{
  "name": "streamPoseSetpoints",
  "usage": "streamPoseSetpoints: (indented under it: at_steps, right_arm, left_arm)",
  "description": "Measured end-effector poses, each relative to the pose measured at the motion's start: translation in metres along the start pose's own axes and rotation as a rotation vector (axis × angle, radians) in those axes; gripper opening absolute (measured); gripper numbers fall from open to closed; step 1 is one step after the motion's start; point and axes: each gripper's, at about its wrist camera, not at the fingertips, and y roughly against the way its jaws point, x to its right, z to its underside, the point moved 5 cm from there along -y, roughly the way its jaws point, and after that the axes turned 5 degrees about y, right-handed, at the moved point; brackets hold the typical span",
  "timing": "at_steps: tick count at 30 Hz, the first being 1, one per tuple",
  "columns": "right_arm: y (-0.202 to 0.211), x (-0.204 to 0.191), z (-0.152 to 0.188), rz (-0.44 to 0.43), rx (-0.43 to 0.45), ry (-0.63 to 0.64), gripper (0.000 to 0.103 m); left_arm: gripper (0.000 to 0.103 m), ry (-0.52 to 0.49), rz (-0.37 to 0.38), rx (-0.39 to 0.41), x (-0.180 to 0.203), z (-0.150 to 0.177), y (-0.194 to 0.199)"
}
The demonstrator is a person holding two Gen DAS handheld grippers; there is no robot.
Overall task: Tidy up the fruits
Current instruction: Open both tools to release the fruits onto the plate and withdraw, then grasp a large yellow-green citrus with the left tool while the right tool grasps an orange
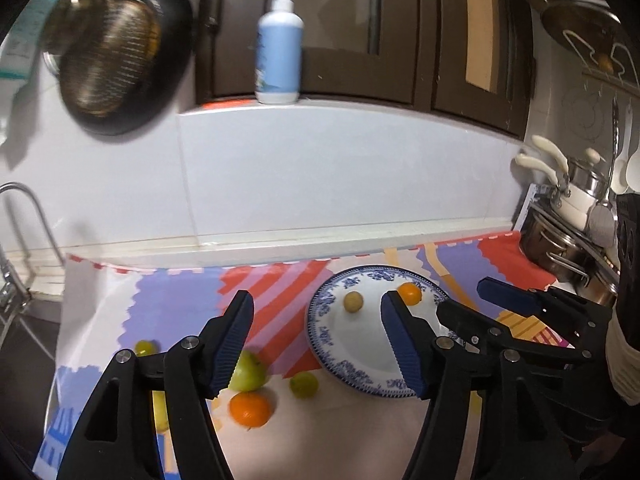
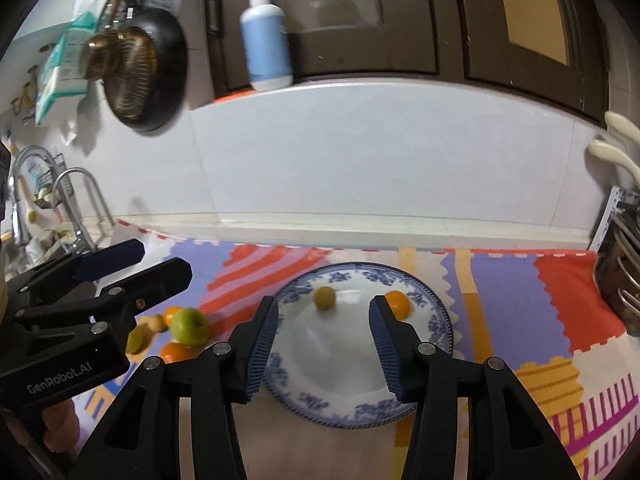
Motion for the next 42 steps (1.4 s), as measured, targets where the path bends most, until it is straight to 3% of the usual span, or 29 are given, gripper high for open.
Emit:
streamPoseSetpoints:
  at_steps: [10,21,30,42]
  right_arm:
    - [0.029,-0.046,0.006,-0.033,0.039,0.045,0.060]
    - [0.041,-0.098,0.010,-0.066,0.085,0.062,0.060]
    - [0.040,-0.140,0.023,-0.080,0.085,0.096,0.062]
    - [0.013,-0.167,0.039,-0.090,0.009,0.131,0.062]
  left_arm:
    - [0.070,0.027,-0.046,0.057,-0.034,0.012,0.054]
    - [0.077,0.024,-0.111,0.093,-0.081,0.029,0.093]
    - [0.078,0.004,-0.141,0.092,-0.112,0.052,0.105]
    - [0.078,-0.053,-0.180,0.041,-0.139,0.074,0.086]
